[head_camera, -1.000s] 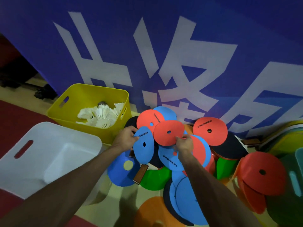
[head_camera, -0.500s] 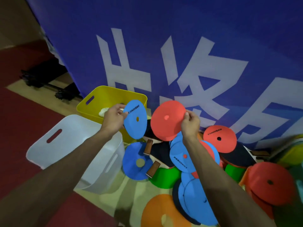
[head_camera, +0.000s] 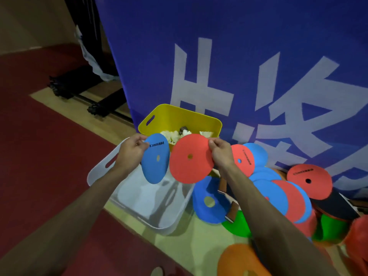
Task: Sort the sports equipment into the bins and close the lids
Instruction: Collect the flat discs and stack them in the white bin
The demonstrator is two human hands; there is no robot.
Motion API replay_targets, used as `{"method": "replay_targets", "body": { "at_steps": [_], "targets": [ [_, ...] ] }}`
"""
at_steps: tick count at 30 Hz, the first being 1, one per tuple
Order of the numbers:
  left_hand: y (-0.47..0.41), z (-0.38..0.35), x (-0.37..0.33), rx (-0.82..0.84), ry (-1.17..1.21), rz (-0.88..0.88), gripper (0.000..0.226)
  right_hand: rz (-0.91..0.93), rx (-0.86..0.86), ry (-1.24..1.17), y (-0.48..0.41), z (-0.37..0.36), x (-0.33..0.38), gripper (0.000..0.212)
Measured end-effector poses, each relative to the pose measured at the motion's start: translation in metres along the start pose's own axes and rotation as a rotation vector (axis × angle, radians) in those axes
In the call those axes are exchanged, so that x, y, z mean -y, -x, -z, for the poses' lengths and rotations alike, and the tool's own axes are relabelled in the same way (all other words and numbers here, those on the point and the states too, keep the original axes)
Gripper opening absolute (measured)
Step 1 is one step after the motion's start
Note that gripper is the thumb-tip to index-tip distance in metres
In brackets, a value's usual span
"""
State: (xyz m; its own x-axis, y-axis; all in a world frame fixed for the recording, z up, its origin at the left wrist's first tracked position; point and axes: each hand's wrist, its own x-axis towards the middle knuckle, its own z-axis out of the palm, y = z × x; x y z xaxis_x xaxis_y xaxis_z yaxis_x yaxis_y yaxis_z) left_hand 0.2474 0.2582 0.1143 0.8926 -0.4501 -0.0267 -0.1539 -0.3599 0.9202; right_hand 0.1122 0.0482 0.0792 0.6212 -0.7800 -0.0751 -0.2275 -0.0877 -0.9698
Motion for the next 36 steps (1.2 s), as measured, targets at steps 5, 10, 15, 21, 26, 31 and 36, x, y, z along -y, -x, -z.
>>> {"method": "replay_targets", "body": {
  "at_steps": [5,10,15,21,26,31,36],
  "targets": [
    [-0.018,0.033,0.053,0.205,-0.118,0.093,0.012,0.035,0.193,0.280,0.013,-0.063,0.001,0.018],
    [-0.034,0.036,0.088,0.400,-0.224,0.138,0.015,-0.077,0.189,0.430,0.021,-0.106,-0.006,0.017],
    [-0.046,0.034,0.112,0.499,-0.316,0.230,0.026,-0.152,0.215,0.382,0.029,-0.132,-0.010,0.015],
    [-0.055,0.033,0.110,0.290,-0.326,0.159,0.030,-0.206,0.317,0.557,0.037,-0.133,-0.025,0.021],
    [-0.040,0.007,0.084,0.310,-0.283,0.006,0.031,-0.153,0.259,0.672,0.042,-0.106,-0.028,0.028],
    [-0.017,-0.038,0.045,0.270,-0.172,-0.148,0.026,-0.069,0.129,0.559,0.044,-0.059,-0.027,0.026],
    [0.008,-0.100,0.009,0.353,-0.168,-0.241,0.023,0.064,0.022,0.500,0.053,0.012,-0.038,0.024]
  ]
}}
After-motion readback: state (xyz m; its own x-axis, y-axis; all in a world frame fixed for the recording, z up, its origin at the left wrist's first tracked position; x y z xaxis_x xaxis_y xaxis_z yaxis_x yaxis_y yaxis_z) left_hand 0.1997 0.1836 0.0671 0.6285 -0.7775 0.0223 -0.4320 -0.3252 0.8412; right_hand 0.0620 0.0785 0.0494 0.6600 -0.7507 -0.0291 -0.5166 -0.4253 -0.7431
